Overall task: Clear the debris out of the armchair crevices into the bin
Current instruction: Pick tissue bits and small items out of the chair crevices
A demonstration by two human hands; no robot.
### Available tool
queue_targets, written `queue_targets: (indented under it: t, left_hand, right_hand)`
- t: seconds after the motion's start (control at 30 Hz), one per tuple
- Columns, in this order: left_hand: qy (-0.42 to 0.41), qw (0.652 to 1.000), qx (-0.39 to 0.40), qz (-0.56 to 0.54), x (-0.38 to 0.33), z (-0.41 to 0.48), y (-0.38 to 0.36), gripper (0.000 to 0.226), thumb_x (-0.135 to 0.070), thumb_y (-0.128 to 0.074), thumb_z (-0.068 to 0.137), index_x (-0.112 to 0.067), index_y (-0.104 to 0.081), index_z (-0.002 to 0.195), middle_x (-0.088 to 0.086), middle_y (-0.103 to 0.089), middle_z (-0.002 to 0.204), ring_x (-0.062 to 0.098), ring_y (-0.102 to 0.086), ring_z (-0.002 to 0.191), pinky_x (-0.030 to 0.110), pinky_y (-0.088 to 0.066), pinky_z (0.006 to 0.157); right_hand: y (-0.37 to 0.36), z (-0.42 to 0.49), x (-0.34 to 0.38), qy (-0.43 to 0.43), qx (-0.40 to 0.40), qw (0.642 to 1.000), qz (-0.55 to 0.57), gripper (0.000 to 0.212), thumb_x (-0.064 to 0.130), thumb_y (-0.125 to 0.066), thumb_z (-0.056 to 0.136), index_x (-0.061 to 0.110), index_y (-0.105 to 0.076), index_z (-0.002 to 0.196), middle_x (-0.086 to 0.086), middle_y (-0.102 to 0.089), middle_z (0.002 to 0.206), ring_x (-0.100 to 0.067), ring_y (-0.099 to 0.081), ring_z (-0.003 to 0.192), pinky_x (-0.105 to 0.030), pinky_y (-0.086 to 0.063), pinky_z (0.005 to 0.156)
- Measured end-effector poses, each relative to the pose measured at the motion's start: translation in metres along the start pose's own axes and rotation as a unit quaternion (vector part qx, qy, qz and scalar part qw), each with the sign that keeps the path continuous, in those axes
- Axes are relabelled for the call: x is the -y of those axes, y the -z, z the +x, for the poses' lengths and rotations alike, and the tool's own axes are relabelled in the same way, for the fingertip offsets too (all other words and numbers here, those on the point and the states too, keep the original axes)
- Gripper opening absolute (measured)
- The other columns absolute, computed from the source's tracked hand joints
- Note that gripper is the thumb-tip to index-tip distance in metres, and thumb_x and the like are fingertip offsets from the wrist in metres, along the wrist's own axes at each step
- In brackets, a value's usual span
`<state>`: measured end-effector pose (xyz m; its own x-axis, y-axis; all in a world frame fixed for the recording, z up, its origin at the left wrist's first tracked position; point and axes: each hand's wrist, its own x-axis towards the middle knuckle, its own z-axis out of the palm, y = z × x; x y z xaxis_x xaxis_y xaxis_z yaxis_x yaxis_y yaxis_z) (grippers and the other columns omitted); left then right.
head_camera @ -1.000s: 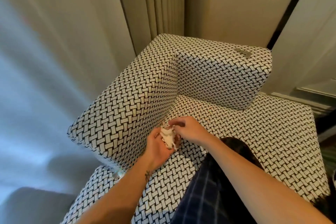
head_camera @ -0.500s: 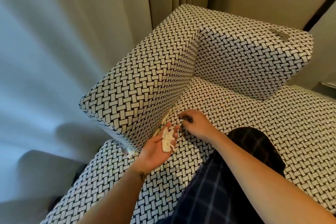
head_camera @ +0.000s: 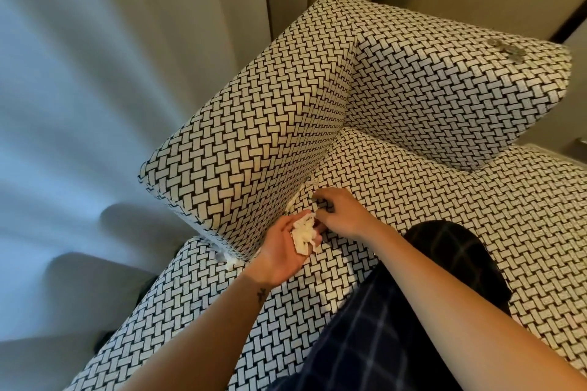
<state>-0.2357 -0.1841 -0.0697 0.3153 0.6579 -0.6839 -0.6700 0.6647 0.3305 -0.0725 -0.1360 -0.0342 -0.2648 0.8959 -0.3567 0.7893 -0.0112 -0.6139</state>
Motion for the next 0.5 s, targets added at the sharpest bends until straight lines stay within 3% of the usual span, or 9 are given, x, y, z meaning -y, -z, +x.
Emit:
queue_targets:
  t: [0.23,0.3,0.4,0.5]
  left_hand:
    - [-0.019,0.998,-0.05,-0.02,0.004,0.009,-0.008,0.052,-0.034,-0.034,0.107,0.003,-0.057,0.136,0.023,-0.073,0.106,0.034,-0.072,0.086,0.034,-0.059,0.06]
    - [-0.007,0.999,-0.031,-0.026,0.001,0.005,-0.002,0.053,-0.039,-0.035,0.108,0.001,-0.058,0.135,0.024,-0.072,0.117,0.035,-0.073,0.098,0.036,-0.061,0.068]
    - [0.051,0.998,0.008,-0.046,-0.003,0.001,0.011,0.057,-0.045,-0.042,0.105,-0.004,-0.054,0.143,0.025,-0.061,0.137,0.034,-0.065,0.113,0.038,-0.05,0.102]
    - [0.084,0.994,0.052,-0.055,-0.006,0.003,0.019,0.064,-0.049,-0.043,0.103,-0.008,-0.044,0.152,0.026,-0.056,0.141,0.036,-0.066,0.109,0.039,-0.051,0.098]
  right_hand:
    - [0.0,0.022,0.012,0.005,-0.029,0.999,-0.019,0.051,0.029,-0.057,0.097,0.014,-0.052,0.145,-0.006,-0.048,0.152,-0.027,-0.032,0.142,-0.042,-0.031,0.116]
    - [0.0,0.031,0.014,0.012,-0.025,0.998,-0.05,0.054,0.032,-0.054,0.098,0.014,-0.048,0.149,-0.004,-0.044,0.156,-0.027,-0.027,0.145,-0.043,-0.026,0.119]
    - [-0.002,0.04,0.013,0.022,-0.003,0.992,-0.123,0.057,0.037,-0.051,0.098,0.014,-0.045,0.151,0.001,-0.036,0.161,-0.028,-0.02,0.148,-0.044,-0.018,0.12]
    - [-0.004,0.047,0.01,0.036,0.009,0.982,-0.184,0.06,0.04,-0.05,0.098,0.015,-0.042,0.152,0.001,-0.028,0.164,-0.029,-0.013,0.151,-0.043,-0.011,0.121]
